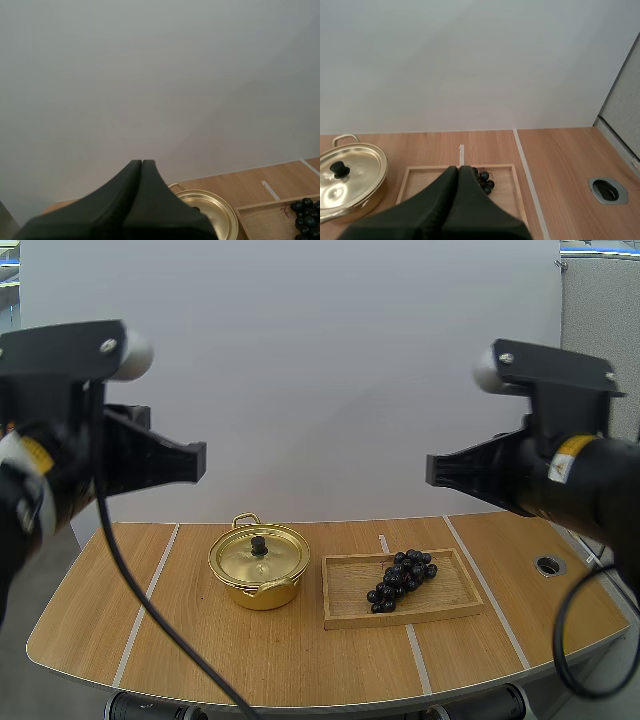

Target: Open the pot, put the grape inside, and close it

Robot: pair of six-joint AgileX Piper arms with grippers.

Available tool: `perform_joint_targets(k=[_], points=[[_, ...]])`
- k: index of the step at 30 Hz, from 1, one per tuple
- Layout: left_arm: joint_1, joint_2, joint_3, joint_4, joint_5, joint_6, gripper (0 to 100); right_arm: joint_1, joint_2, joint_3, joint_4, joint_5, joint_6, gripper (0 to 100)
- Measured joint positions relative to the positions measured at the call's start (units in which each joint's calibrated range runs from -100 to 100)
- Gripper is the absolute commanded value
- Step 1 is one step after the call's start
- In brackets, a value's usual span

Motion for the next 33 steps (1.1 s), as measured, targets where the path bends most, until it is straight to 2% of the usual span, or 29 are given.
perform_joint_targets(k=[3,5,10,14,16,17,19,23,25,26,27,29,33], points=[[0.0,3.7,-1.6,0.0,2.3,0.1,0,0.0,2.3,-0.3,0.0,1.3,0.0,0],[0.0,5.2,-2.2,0.0,3.2,0.1,0,0.0,7.0,-0.5,0.0,2.4,0.0,0],[0.0,21.3,-4.1,0.0,7.6,0.9,0,0.0,19.8,-0.5,-0.1,3.6,0.0,0],[0.0,25.2,-4.1,0.0,7.8,1.1,0,0.0,30.9,-0.5,-0.1,3.6,0.0,0],[0.0,28.1,-4.1,0.0,7.8,1.3,4,0.0,32.7,-0.5,-0.1,3.6,0.1,0],[0.0,28.5,-4.1,0.0,7.8,1.3,11,0.0,32.9,-0.5,-0.1,3.6,0.1,0],[0.0,30.0,-4.1,0.0,7.5,1.3,17,0.0,33.6,-0.5,-0.1,3.6,0.4,0],[0.0,33.5,-4.1,0.0,7.5,0.9,56,0.0,36.0,-0.5,-0.1,3.4,1.5,0],[0.0,33.8,-4.1,0.0,7.5,0.9,80,0.0,36.3,-0.5,-0.1,3.4,2.2,0],[0.0,34.0,-4.1,0.0,7.5,0.9,86,0.0,36.3,-0.5,-0.1,3.3,2.4,0],[0.0,34.1,-4.1,0.0,7.5,0.9,99,0.0,36.3,-0.5,-0.1,3.3,3.3,0],[0.0,34.2,-4.1,0.0,7.5,0.9,100,0.0,36.3,-0.5,-0.3,3.3,4.1,11],[0.0,34.2,-4.1,0.0,7.5,0.8,100,0.0,36.3,-0.5,-0.8,3.3,4.5,42]])
